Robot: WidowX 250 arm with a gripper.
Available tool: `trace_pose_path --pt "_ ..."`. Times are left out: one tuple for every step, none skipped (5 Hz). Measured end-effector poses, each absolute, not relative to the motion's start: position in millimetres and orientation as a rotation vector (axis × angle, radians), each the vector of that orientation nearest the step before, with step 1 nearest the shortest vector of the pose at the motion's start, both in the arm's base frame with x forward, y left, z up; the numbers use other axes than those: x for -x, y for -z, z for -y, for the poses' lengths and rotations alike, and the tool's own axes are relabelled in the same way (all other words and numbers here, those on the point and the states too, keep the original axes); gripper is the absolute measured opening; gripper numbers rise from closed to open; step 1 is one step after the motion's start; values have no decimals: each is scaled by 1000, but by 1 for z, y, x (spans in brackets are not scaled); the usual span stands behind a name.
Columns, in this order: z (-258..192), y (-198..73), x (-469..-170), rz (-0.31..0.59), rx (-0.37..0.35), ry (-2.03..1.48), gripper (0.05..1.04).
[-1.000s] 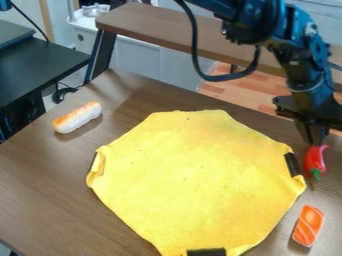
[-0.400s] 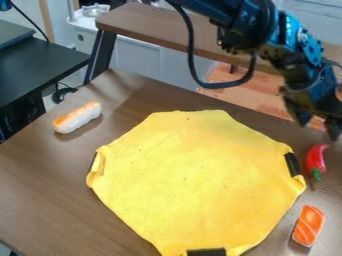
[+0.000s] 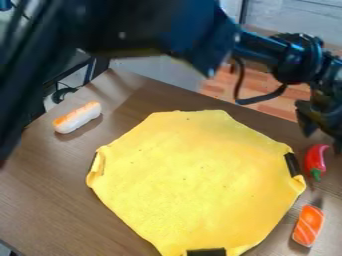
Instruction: Move the red object from the top right of the table to the bottom left side of the yellow cloth
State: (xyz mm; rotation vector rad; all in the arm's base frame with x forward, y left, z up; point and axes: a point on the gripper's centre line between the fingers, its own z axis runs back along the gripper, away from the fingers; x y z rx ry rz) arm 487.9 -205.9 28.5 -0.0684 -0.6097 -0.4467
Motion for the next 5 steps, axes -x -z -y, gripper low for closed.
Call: trace_pose_path --pt "204 -16 -493 577 -2 445 1001" --pt "198 -6 -495 528 -50 415 1001" --pt "195 -3 -493 506 -52 365 1001" --pt "195 5 -490 501 -38 330 959" --pt "195 17 -486 474 -33 316 694"
